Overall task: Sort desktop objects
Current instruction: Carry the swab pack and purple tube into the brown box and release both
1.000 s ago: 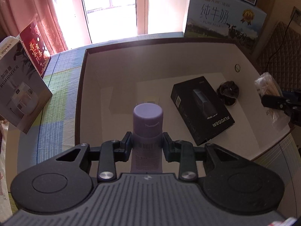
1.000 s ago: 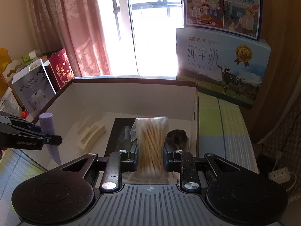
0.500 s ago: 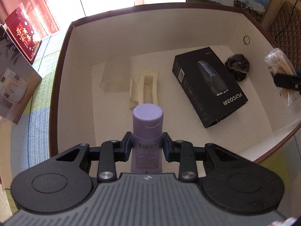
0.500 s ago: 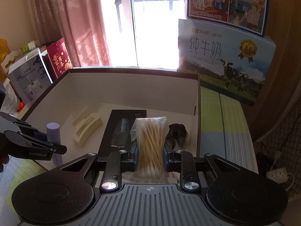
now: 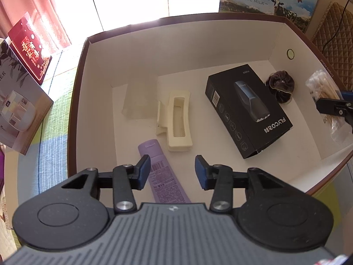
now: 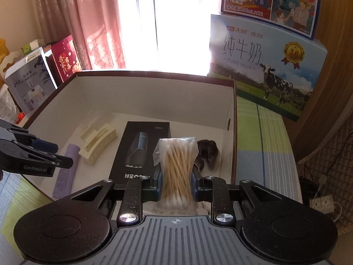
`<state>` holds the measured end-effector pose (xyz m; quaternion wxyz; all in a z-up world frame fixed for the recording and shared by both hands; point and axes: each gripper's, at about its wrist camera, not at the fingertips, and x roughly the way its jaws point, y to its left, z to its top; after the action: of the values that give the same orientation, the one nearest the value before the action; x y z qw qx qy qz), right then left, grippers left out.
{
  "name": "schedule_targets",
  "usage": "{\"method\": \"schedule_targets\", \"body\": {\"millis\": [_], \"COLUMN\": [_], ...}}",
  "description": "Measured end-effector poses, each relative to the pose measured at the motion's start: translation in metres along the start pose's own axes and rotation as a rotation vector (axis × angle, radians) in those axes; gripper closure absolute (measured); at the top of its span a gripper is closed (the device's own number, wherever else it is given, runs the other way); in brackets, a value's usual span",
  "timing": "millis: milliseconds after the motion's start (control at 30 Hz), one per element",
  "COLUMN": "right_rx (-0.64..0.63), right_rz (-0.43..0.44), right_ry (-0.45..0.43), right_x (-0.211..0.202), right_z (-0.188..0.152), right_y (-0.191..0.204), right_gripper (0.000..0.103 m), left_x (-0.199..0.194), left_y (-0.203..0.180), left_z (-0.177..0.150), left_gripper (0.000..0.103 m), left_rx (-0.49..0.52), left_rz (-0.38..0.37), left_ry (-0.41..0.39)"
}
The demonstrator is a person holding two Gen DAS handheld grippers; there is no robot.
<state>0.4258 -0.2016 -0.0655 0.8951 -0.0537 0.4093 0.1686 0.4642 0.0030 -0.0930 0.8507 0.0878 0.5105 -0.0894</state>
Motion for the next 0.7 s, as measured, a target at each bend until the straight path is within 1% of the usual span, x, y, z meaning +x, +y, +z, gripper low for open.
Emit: {"method": "schedule_targets", "body": {"millis": [167, 233, 333, 400, 433, 467, 500, 633, 700], "right_rx": [-0.027, -0.05, -0.093, -0.119, -0.138, -0.156, -0.169, -0.2, -0.202], "right_rz": [-0.014, -0.015, 0.004, -0.002, -0.002, -0.001, 0.004, 0.01, 0.025], "right_ry": [0.044, 0.067, 0.129, 0.137, 0.14, 0.13, 0.111, 0.116, 0.129], "right_x": [0.011, 0.017, 0.027, 0.03, 0.031, 0.03, 0.027, 0.025, 0.024], "right_z": [0.002, 0.004, 0.009, 0.013, 0.015, 0.017, 0.018, 0.022, 0.022], "right_y": [0.0, 0.0, -0.002, -0.001, 0.0, 0.001, 0.002, 0.004, 0.003], "right_gripper": [0.081, 0.081, 0.08, 0.069, 0.052, 0.041, 0.036, 0.033, 0.029], "left_x": [0.002, 0.002, 0.002, 0.001, 0.001, 0.0, -0.001, -0.004, -0.006], "left_y": [0.002, 0.002, 0.004, 0.005, 0.006, 0.007, 0.007, 0.005, 0.004], "left_z": [-0.001, 0.0, 0.0, 0.0, 0.001, 0.0, 0.0, 0.0, 0.001], "left_gripper": [0.059, 0.057, 0.055, 0.054, 0.052, 0.052, 0.051, 0.045, 0.042], "left_rx": [-0.001, 0.002, 0.005, 0.005, 0.006, 0.005, 0.003, 0.005, 0.006], "left_rz": [0.0, -0.001, -0.004, -0.001, -0.007, -0.015, -0.018, -0.027, -0.032], "left_ry": [0.008, 0.01, 0.017, 0.018, 0.018, 0.017, 0.015, 0.009, 0.006]}}
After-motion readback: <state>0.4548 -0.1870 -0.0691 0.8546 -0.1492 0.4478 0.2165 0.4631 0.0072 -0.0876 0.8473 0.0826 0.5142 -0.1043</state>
